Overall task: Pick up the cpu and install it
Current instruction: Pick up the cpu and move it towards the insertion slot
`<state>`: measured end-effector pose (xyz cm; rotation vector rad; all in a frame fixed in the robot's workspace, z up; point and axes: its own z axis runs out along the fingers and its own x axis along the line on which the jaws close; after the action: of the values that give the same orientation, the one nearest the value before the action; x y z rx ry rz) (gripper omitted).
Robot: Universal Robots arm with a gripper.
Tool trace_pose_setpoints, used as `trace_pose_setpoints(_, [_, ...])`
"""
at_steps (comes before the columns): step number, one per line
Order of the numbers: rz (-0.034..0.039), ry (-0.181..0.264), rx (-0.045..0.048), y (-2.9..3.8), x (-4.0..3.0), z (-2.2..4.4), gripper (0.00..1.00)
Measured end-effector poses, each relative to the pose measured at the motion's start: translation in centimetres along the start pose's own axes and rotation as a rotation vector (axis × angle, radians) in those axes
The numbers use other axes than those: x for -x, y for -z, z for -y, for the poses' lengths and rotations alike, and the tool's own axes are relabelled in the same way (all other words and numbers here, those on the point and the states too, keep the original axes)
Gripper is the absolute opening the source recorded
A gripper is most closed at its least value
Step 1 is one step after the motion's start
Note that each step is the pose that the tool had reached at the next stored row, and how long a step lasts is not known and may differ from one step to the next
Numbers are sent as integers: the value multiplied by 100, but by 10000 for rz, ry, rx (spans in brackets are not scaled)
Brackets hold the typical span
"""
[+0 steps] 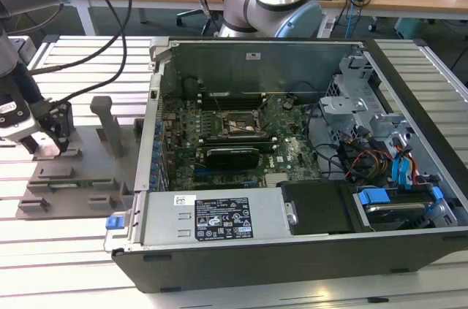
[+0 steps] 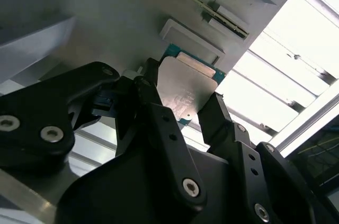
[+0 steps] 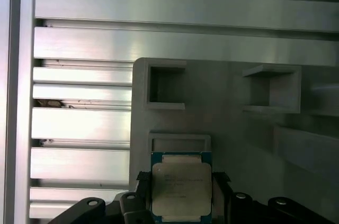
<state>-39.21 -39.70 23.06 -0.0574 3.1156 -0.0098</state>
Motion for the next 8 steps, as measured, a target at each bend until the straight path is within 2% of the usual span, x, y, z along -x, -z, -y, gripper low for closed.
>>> trace_pose_setpoints(8, [-1,0,0,96,2,1,55])
